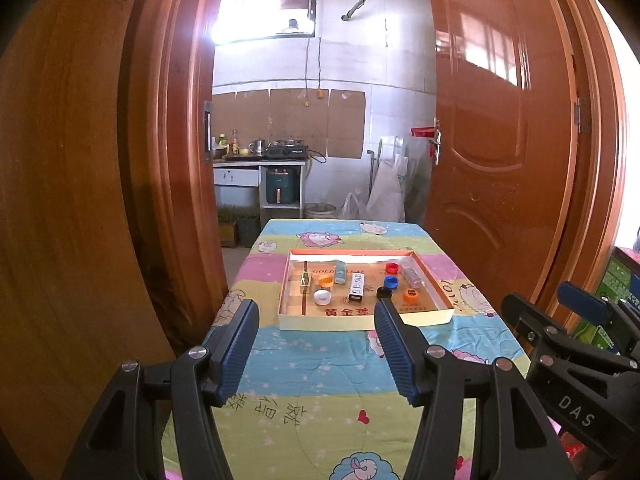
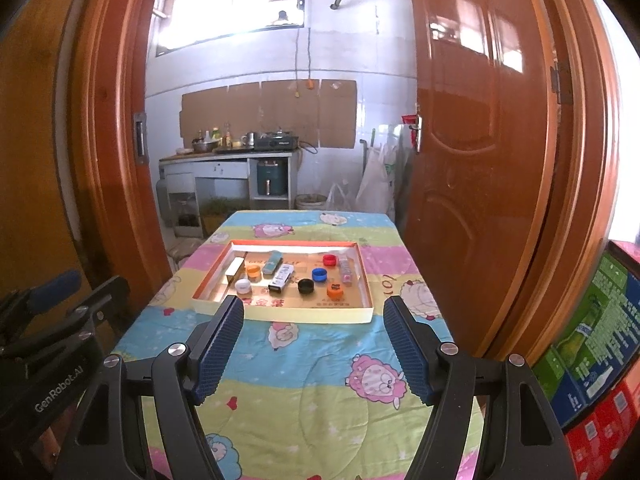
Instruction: Organize rigid objects
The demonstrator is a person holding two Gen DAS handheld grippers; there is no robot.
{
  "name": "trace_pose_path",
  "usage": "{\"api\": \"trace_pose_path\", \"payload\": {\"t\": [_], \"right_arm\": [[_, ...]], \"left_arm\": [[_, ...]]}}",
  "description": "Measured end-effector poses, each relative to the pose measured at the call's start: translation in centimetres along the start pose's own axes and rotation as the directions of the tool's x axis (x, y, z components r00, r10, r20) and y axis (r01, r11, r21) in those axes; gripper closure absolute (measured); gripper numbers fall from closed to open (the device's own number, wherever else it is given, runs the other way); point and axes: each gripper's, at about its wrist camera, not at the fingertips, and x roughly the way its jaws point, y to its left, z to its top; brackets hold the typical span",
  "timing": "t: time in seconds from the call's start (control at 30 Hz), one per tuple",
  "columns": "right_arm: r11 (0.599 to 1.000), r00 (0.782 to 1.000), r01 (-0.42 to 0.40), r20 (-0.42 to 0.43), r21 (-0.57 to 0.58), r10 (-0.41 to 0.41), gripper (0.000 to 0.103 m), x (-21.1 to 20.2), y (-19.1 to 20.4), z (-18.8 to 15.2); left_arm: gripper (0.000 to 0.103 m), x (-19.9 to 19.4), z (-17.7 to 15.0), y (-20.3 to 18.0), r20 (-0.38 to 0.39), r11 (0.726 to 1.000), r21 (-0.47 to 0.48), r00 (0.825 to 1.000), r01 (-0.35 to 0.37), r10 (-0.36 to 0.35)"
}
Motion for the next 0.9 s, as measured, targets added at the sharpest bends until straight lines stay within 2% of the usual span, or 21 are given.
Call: {"api": "trace_pose_path", "payload": {"t": [0.9], "right_arm": [[1.000, 1.000, -0.004, 0.008, -0.007, 0.004, 0.029, -0.61, 0.58, -0.07]], "left_arm": [[0.043, -0.61, -0.22, -0.26, -0.001, 1.000, 0.016, 1.000, 0.019, -0.019]]}}
